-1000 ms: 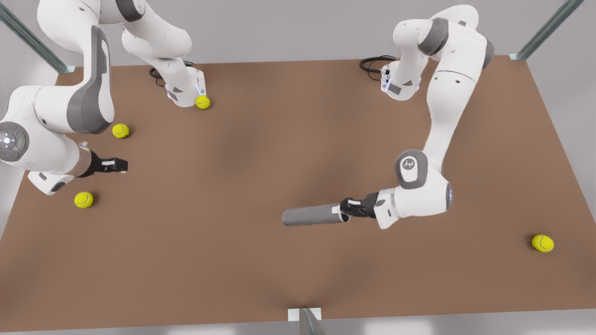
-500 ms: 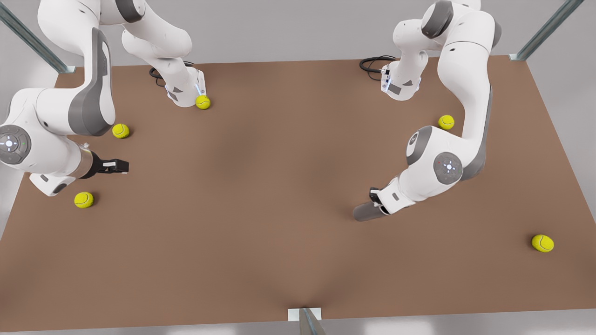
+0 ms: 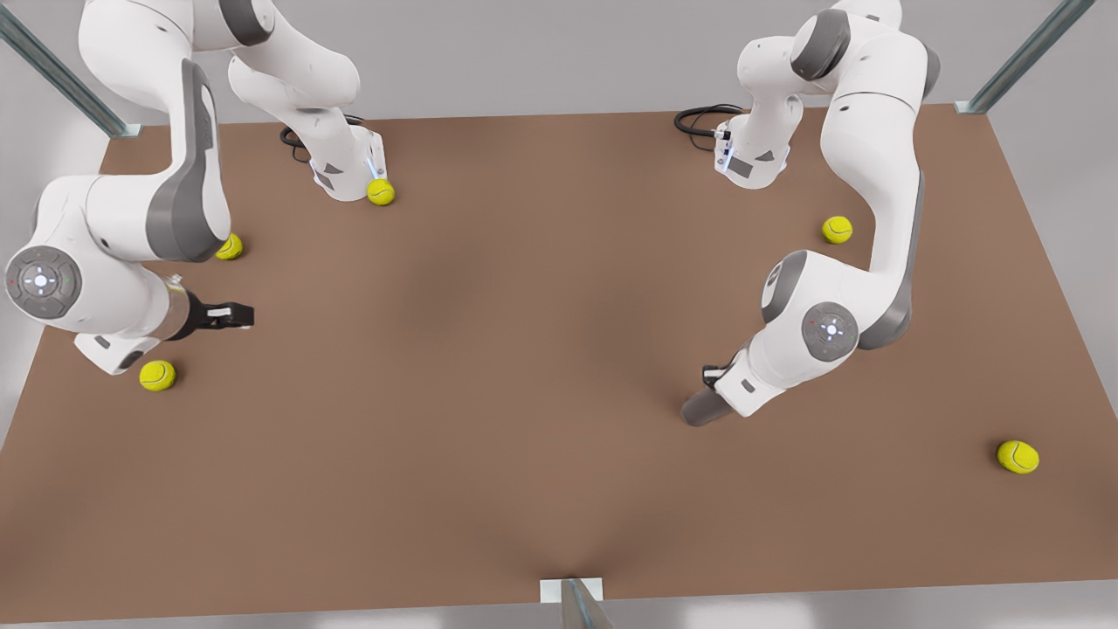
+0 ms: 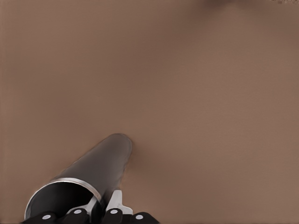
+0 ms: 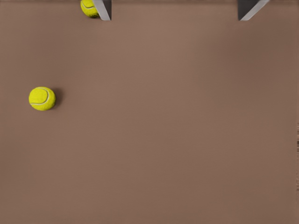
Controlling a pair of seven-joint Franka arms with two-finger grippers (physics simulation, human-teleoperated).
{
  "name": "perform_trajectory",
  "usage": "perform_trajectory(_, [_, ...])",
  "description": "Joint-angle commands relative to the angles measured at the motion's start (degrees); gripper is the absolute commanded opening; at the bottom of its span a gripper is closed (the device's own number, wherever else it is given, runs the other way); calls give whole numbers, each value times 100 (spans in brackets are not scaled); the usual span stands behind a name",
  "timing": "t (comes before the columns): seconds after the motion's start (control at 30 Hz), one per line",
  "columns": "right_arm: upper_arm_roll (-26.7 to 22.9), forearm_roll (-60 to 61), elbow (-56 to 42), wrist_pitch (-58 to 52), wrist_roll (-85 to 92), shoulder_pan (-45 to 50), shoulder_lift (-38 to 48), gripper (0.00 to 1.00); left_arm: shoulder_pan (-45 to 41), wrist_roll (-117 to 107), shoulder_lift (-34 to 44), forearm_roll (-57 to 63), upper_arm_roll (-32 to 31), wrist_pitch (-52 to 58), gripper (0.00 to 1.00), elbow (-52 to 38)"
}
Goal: Put the tennis tube upright
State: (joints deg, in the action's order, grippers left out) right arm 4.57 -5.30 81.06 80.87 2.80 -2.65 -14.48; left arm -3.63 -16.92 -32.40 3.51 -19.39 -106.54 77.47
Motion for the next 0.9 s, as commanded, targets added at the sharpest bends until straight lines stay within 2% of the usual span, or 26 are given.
perform_trajectory(0.0, [0,3,-3,8,-7,1,-11,100,-6,-786,6,88,-4,2,97,-3])
perform_trajectory(0.03, [0,-6,-3,8,-7,54,-20,100,-32,-804,15,141,-4,2,100,-3])
perform_trajectory(0.4, [0,-6,-11,17,-7,63,-55,100,-112,-1155,278,106,-30,335,100,-82])
perform_trajectory(0.53, [0,-24,-11,8,-7,80,-46,100,-68,-1129,278,141,-12,2708,100,-1629])
perform_trajectory(0.6, [0,-41,-11,8,-16,80,-55,100,11,-831,445,395,-30,3218,100,-1770])
perform_trajectory(0.63, [0,-41,-11,8,-16,80,-55,100,11,-514,524,404,31,3210,100,-1770])
perform_trajectory(0.67, [0,-41,-11,8,-16,80,-55,100,73,-50,980,395,119,2842,100,-1201])
perform_trajectory(0.7, [0,-24,-11,8,-16,107,-46,100,-32,566,1710,352,427,2427,100,-83])
perform_trajectory(0.87, [0,-41,-11,8,-25,124,-55,100,-164,805,1922,35,761,2656,100,-47])
